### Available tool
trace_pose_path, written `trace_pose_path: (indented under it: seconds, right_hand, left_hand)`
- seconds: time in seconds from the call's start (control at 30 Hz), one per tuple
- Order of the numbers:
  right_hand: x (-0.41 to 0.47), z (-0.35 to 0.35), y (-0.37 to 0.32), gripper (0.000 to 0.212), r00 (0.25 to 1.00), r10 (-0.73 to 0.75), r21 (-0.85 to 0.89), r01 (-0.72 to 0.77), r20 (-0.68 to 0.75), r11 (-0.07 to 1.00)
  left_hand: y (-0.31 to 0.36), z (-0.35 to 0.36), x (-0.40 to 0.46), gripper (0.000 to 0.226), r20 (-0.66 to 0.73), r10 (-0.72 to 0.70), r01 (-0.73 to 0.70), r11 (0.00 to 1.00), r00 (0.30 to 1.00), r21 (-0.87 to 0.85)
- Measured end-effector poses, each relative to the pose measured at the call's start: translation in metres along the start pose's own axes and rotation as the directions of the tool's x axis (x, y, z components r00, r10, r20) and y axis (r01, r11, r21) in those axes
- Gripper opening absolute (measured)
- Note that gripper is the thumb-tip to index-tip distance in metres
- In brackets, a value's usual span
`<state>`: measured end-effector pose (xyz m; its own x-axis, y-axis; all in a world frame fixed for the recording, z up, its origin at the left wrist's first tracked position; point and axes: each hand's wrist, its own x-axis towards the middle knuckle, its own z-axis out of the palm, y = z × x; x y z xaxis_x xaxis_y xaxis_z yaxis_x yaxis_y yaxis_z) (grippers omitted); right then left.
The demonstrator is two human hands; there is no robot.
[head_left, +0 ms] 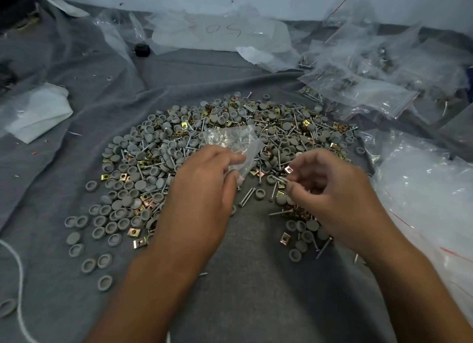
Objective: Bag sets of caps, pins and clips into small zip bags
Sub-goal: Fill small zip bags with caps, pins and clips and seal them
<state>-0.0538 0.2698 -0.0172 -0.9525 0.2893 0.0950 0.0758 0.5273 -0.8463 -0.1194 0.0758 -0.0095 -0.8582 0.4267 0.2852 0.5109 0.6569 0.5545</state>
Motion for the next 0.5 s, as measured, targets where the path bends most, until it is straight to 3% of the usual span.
trace_pose_path:
  seconds: [0.1, 0.2, 0.27, 0.4, 0.5]
  right_hand:
    - [-0.002, 0.002, -0.011, 0.022, 0.989, -0.112, 0.202, 0.13, -0.101, 0.971]
    - [-0.005, 0.009, -0.02, 0.02, 0.964, -0.223, 0.285, 0.256, -0.143, 0.924]
    - [-0.005, 0.015, -0.023, 0.022, 0.939, -0.314, 0.173, 0.336, -0.14, 0.926]
    - [-0.002, 0.023, -0.021, 0.018, 0.862, -0.5, -0.249, 0.468, -0.084, 0.848]
    - [-0.002, 0.027, -0.019, 0.018, 0.841, -0.538, -0.365, 0.485, -0.055, 0.795]
  left_hand:
    - [0.0, 0.001, 0.001, 0.034, 0.044, -0.008, 0.007, 1.0, 0.999, 0.007]
    - [0.001, 0.003, 0.001, 0.046, 0.088, -0.009, 0.008, 1.0, 0.996, 0.007]
    - [0.003, 0.004, 0.001, 0.052, 0.113, 0.001, -0.001, 1.0, 0.994, -0.003]
    - [0.005, 0.002, 0.0, 0.053, 0.117, 0.023, -0.02, 0.999, 0.993, -0.03]
    - [0.006, 0.002, 0.001, 0.052, 0.108, 0.032, -0.028, 0.999, 0.994, -0.046]
